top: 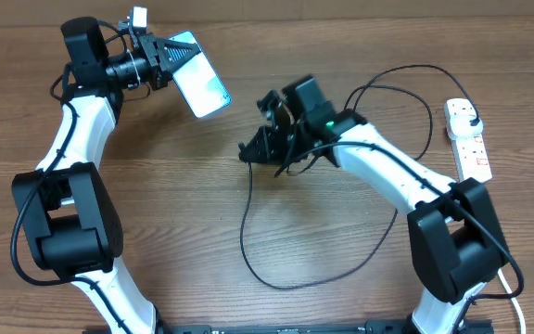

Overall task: Plug charger to phone and switch on socket
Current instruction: 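Lift the connector toward the bottom of the phone in the left gripper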

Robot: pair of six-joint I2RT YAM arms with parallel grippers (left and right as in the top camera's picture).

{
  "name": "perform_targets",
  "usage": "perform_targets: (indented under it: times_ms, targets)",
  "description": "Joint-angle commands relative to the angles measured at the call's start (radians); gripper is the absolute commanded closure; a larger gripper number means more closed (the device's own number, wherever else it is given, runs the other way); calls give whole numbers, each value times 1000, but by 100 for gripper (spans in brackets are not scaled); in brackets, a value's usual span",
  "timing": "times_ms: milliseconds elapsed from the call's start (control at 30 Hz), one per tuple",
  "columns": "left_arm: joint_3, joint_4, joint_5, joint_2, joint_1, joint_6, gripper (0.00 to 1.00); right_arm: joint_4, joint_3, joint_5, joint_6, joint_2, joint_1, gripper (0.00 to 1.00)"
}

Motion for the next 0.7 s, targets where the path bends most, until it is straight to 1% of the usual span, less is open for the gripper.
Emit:
perform_targets:
  times_ms: [0, 100, 200, 267, 333, 433, 500, 533, 667]
  targets:
    - [10, 165, 121, 0, -1, -207, 96, 101, 21, -373, -15, -40, -45, 96]
    - [10, 266, 156, 0, -6, -271, 96, 161, 21, -459, -16, -40, -63, 96]
    - [10, 363, 188, 0, -14, -310, 96, 248, 21, -543, -15, -39, -69, 96]
    - [10, 415, 184, 0, -21, -368, 96, 295, 21, -544, 30, -39, -69, 96]
    - [10, 456, 146, 0, -26, -433, 96, 357, 21, -544, 80, -40, -69, 96]
    - [10, 501, 120, 0, -27, -504, 96, 464, 21, -540, 171, -40, -69, 96]
    - [10, 504, 100, 0, -27, -555, 96, 547, 21, -533, 236, -39, -69, 96]
    - [10, 504, 88, 0, -27, -568, 96, 595, 21, -510, 288, -39, -69, 96]
    - [10, 504, 42, 0, -27, -575, 96, 693, 21, -450, 420, -40, -69, 96]
